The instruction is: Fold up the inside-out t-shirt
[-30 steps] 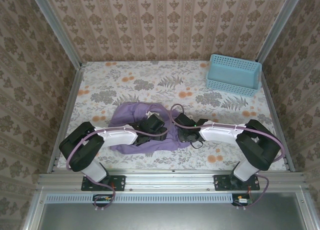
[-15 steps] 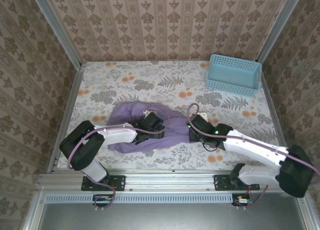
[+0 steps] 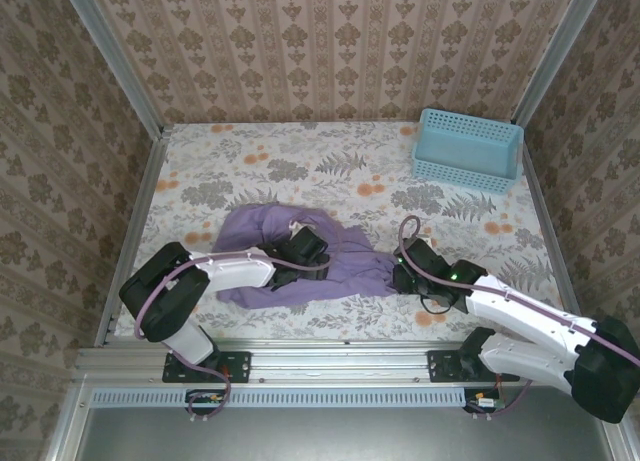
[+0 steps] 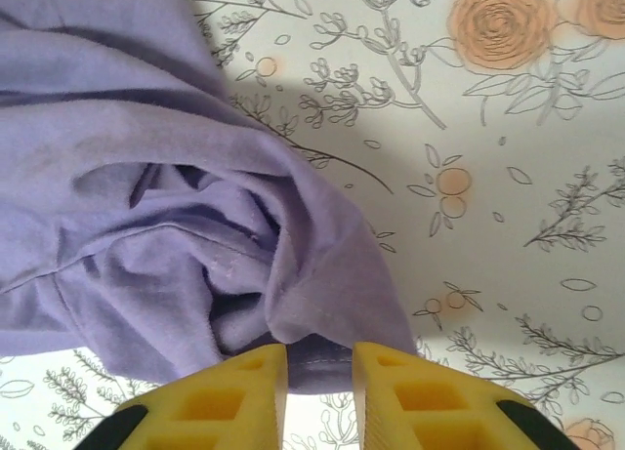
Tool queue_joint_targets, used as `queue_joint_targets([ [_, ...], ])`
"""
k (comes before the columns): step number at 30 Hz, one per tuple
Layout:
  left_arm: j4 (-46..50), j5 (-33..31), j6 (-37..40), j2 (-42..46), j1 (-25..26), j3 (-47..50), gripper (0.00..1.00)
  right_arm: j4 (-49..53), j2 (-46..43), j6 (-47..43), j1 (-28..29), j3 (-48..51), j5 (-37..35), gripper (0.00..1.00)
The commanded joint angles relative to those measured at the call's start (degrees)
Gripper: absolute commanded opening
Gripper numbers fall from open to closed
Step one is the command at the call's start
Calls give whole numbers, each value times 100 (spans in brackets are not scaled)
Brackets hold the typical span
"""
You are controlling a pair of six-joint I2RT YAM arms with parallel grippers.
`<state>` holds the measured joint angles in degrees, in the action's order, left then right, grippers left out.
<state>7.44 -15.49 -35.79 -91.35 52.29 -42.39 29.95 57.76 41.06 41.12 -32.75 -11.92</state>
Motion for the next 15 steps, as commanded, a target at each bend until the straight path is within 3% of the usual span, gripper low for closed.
queue_joint_targets([
  [1, 363, -5, 151, 64, 134, 132, 88, -226, 130, -13, -8, 64, 48, 28],
  [6, 404, -14, 167, 159, 215, 99, 88, -304, 625, -54, -8, -133, -148, 36],
  [10, 475, -33, 145, 174, 237, 34, 88, -364, 1206, -54, -14, -335, -377, 36],
  [12, 493, -17, 147, 183, 262, 15, 88, -413, 1494, -95, -8, -456, -370, 34],
  [15, 511, -66, 143, 177, 275, -3, 88, -369, 1703, -109, -8, -578, -455, 21],
])
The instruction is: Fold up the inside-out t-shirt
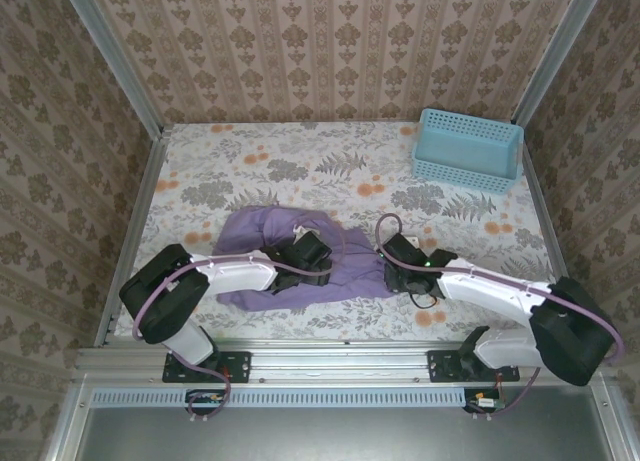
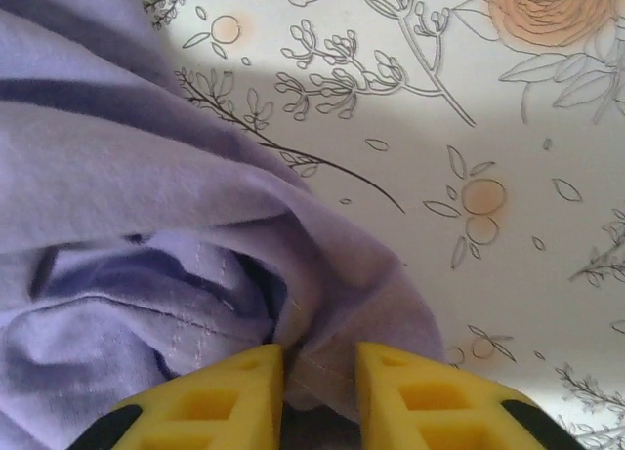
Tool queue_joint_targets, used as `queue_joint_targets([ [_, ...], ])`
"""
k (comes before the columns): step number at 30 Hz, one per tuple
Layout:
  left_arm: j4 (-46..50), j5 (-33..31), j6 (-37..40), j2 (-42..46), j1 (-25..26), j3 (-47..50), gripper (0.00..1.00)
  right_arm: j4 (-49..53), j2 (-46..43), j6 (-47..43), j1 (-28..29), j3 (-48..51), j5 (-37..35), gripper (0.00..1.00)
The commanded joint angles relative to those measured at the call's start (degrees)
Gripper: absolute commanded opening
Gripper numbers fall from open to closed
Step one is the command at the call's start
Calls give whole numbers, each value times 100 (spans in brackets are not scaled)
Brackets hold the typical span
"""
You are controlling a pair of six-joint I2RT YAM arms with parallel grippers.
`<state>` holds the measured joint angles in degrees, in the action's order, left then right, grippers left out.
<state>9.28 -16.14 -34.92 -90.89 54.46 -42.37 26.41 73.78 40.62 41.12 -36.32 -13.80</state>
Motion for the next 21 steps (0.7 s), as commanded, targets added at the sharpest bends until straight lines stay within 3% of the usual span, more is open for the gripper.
queue_joint_targets([
  [1, 379, -22, 47, 123, 61, -22, 88, 131, 61, -33, 1, -268, -382, 17],
  [7, 467, -131, 99, 118, 25, -8, 89, 775, -1029, -45, -46, -86, -780, 2],
  [14, 834, -250, 152, 275, 50, -252, 89, 474, -2343, -104, -236, 432, 227, 0],
  [21, 1682, -898, 346, 959, 1009, -1108, 89, 46, -3576, -308, -228, 508, 1228, 0],
])
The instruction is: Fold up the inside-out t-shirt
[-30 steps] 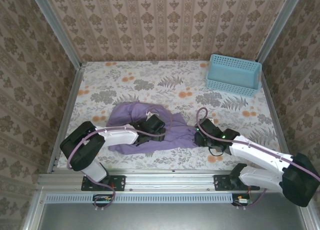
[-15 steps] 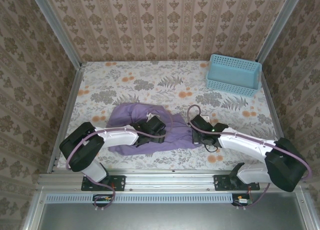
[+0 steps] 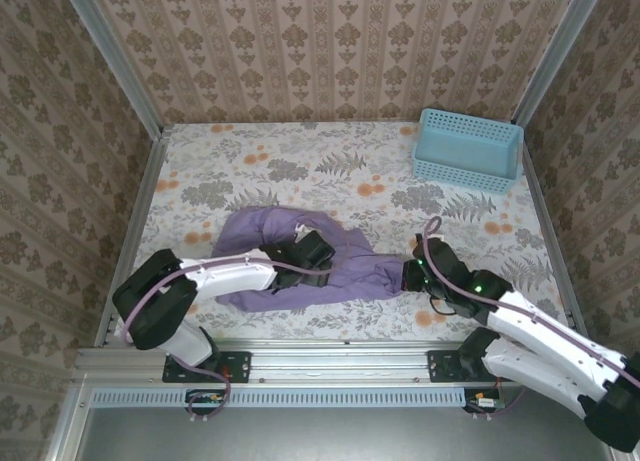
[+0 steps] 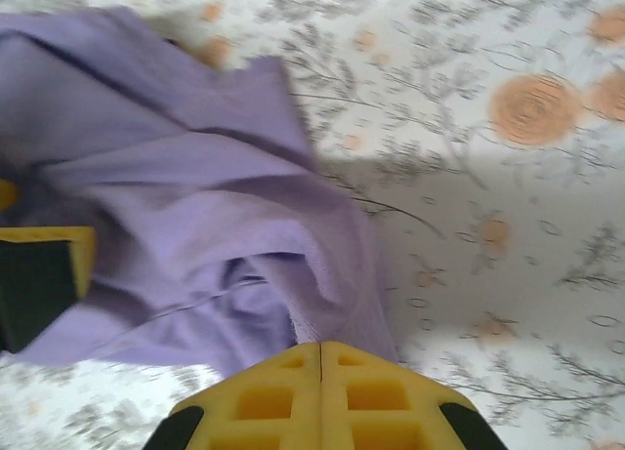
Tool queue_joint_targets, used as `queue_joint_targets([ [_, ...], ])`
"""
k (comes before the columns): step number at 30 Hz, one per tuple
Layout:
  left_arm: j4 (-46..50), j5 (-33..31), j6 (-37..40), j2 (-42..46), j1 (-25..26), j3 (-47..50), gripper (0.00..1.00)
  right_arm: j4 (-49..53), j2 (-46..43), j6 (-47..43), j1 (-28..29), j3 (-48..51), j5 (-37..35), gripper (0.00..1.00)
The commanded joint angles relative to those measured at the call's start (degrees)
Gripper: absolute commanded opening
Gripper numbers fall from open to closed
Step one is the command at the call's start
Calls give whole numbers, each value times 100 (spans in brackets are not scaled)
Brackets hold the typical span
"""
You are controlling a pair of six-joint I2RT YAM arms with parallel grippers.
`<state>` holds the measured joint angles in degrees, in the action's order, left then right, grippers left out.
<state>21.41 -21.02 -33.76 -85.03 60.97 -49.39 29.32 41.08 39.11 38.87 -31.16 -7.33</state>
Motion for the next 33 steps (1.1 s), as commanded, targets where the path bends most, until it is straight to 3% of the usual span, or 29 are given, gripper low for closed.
queue_joint_targets([
  [1, 460, -421, 303, 422, 505, -501, 89, -255, -393, -156, -3, -21, 632, 0],
  [5, -342, 27, 762, 387, 981, -541, 88, -263, -573, -157, 6, -95, 733, 0],
  [9, -849, 583, 978, -122, 1144, -739, 85, -195, -601, -200, 15, -200, 707, 0],
  [13, -959, 689, 1028, -640, 1125, -1004, 83, -132, -650, -296, 23, -258, 702, 0],
  [21, -1248, 823, 1128, -1261, 503, -1097, 58, 1110, -252, 173, -192, -321, -1187, 0],
  [26, -1286, 876, 1166, -1419, 403, -1083, 55, 1266, 593, 565, -975, -252, -1391, 1],
  [30, -1249, 890, 1077, -1400, 372, -1003, 61, 1329, 1240, 497, -1325, -347, -1518, 12],
  [33, -1312, 845, 1043, -1230, 370, -798, 64, 1371, 1215, 235, -1181, -493, -1500, 31],
])
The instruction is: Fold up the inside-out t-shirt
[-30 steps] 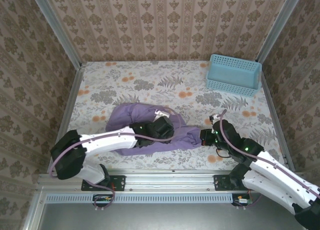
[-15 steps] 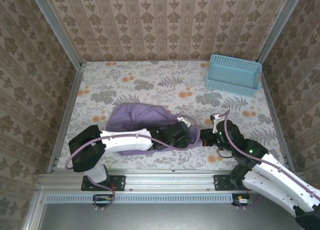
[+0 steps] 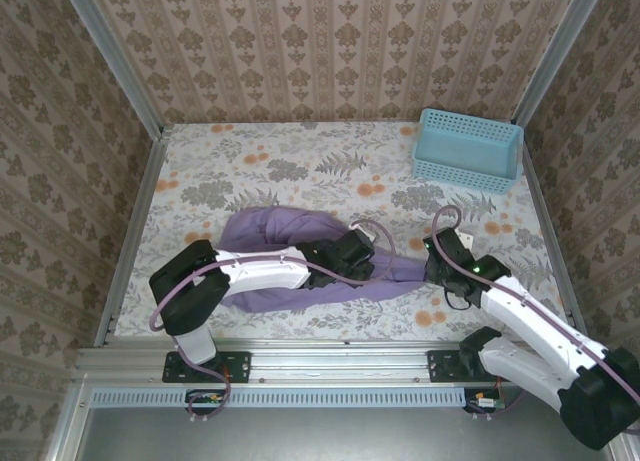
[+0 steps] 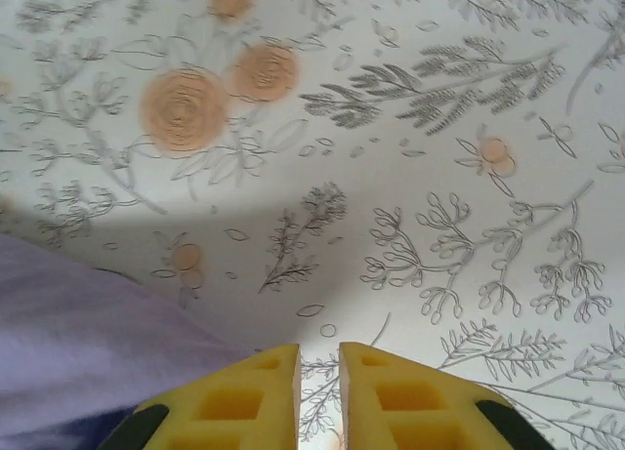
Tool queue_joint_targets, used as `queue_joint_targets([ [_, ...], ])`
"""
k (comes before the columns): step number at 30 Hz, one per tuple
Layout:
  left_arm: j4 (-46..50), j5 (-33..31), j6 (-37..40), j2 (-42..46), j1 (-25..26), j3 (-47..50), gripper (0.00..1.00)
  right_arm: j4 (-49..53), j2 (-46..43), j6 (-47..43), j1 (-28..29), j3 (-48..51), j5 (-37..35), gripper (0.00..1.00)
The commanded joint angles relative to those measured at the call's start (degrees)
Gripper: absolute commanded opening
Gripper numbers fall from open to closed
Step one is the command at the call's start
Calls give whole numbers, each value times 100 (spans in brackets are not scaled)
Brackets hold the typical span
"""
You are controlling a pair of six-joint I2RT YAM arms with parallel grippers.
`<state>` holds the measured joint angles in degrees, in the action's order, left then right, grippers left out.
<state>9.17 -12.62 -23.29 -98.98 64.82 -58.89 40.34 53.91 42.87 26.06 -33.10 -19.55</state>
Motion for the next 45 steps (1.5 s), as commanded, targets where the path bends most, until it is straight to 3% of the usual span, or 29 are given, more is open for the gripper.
queue_joint_targets([
  [1, -98, -17, -23, 229, -26, 216, 65, 271, -167, -234, 266, -330, -285, 36],
  [4, -143, 8, -105, 441, -128, 451, 70, 363, -467, -289, 868, -425, -184, 46],
  [9, -358, 201, -176, 695, -441, 833, 74, -647, -131, 117, 1533, -68, 783, 45],
  [12, -384, 313, -194, 700, -636, 892, 75, -1357, 441, 316, 1576, 85, 1050, 51],
  [15, -451, 388, -177, 646, -778, 953, 78, -1742, 905, 241, 1576, 38, 999, 62],
  [18, -486, 586, -237, 541, -933, 982, 78, -1734, 1482, 128, 1574, -174, 948, 64],
  [22, -484, 638, -317, 340, -1094, 975, 78, -2020, 1935, 66, 1675, -100, 1171, 55],
  [26, -397, 527, -363, 215, -1158, 930, 80, -2124, 1899, 90, 1930, 14, 1332, 30],
  [33, 384, -193, -754, -181, -1573, 690, 82, -629, 1426, 369, 2633, -372, 176, 0],
  [38, 663, -509, -1100, -128, -1969, 837, 84, -113, 1040, 568, 3053, -381, -353, 0],
  [43, 599, -495, -1186, 58, -2193, 1077, 85, -412, 718, 491, 3124, -166, -138, 1],
  [45, 617, -446, -1187, 129, -2209, 1100, 85, -486, 626, 531, 3126, -88, -55, 7],
])
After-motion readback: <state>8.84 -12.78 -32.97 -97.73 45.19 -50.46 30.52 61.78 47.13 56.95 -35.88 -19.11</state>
